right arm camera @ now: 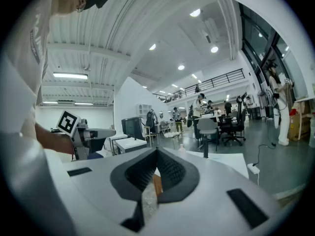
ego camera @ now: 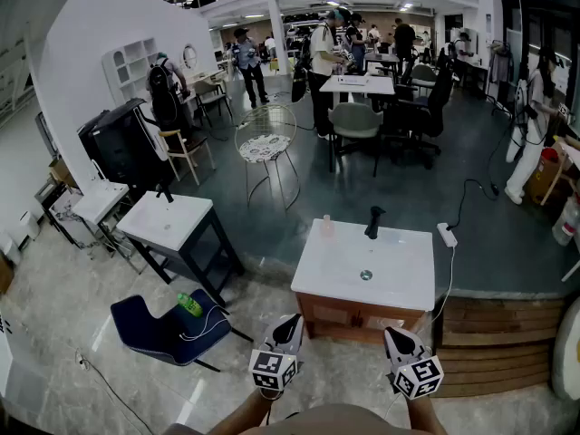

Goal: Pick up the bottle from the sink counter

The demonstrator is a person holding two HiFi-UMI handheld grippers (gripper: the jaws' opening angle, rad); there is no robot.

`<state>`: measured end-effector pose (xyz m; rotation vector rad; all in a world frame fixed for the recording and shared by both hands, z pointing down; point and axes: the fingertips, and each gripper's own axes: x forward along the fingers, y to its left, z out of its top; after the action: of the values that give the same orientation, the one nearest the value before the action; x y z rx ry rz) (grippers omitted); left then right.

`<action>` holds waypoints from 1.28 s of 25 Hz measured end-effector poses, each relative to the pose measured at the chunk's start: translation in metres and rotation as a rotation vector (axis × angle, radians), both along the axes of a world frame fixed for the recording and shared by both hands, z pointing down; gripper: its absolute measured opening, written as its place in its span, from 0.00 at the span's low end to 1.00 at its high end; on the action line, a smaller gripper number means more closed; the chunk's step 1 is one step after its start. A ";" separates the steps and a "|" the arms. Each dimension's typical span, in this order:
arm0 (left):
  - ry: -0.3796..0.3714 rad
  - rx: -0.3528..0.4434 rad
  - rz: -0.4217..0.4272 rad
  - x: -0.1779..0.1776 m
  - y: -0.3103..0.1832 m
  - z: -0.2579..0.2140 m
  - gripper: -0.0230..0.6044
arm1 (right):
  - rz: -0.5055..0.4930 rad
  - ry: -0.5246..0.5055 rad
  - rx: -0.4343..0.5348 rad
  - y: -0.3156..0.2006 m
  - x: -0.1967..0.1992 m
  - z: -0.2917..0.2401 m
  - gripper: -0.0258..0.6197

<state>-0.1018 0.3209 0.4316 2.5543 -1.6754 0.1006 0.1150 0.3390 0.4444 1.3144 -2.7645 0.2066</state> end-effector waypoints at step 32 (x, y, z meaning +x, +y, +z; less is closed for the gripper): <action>0.011 -0.074 0.010 0.059 -0.074 0.045 0.05 | -0.090 -0.061 -0.018 -0.118 0.033 0.040 0.06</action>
<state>-0.0431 0.2472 0.4763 2.5051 -1.6243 0.1456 0.1479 0.2212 0.4846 1.1967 -2.8574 0.2696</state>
